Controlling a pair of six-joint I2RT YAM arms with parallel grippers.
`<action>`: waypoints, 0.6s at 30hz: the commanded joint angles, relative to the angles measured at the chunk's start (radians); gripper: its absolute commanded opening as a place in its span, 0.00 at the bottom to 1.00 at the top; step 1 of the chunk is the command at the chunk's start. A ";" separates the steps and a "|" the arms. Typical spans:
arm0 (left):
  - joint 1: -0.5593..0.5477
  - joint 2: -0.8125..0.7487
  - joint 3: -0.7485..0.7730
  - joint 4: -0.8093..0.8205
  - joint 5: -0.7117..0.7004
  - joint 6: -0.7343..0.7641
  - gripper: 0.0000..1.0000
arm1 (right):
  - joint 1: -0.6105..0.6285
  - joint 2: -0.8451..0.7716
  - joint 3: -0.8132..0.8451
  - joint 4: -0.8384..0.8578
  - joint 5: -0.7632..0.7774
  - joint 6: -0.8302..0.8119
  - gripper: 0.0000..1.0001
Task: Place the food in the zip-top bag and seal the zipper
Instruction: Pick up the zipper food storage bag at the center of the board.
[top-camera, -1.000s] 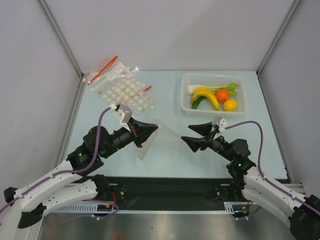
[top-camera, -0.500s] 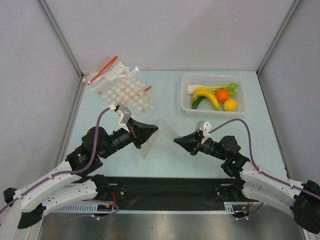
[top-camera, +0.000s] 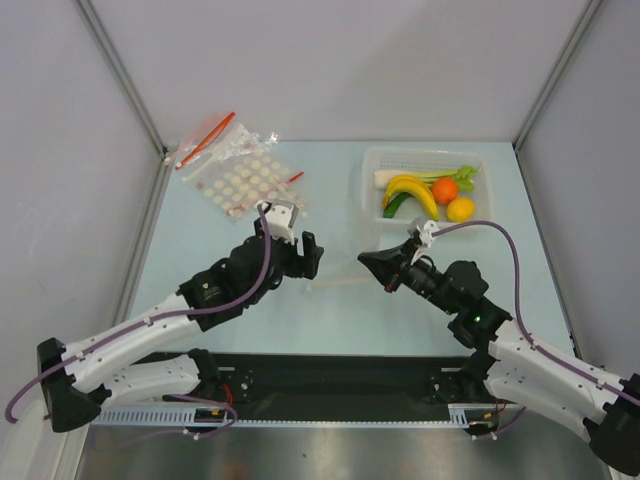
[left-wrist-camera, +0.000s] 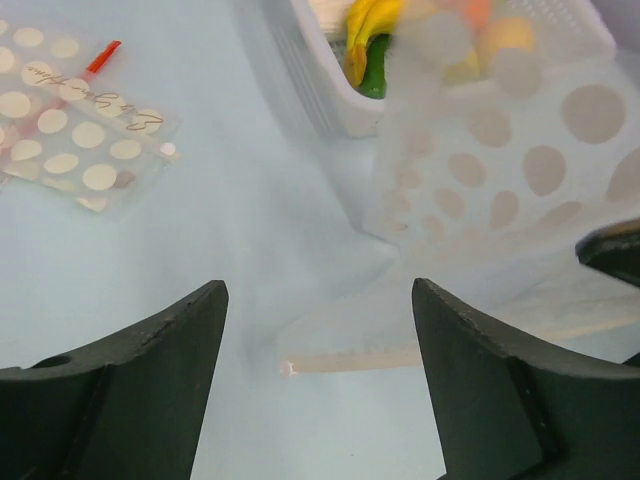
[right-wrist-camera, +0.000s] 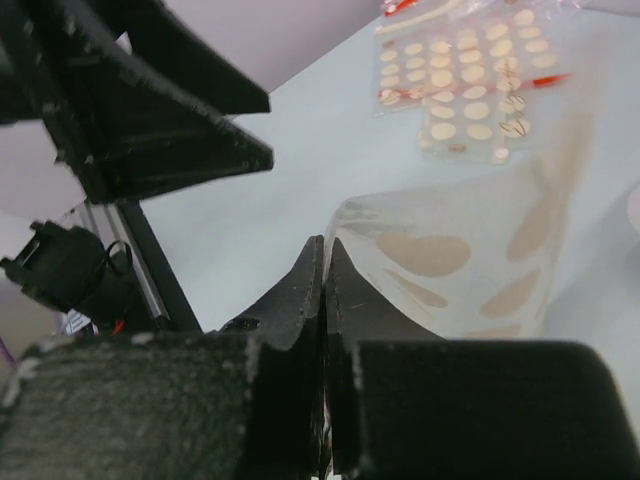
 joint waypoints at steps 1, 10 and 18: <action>-0.014 0.017 0.046 0.023 -0.050 0.048 0.80 | -0.039 0.034 0.068 -0.066 0.077 0.135 0.00; -0.052 0.008 -0.096 0.286 0.100 0.248 0.99 | -0.258 0.094 0.102 -0.103 -0.121 0.399 0.00; -0.078 0.072 -0.179 0.455 0.134 0.398 0.94 | -0.318 0.099 0.097 -0.084 -0.193 0.537 0.00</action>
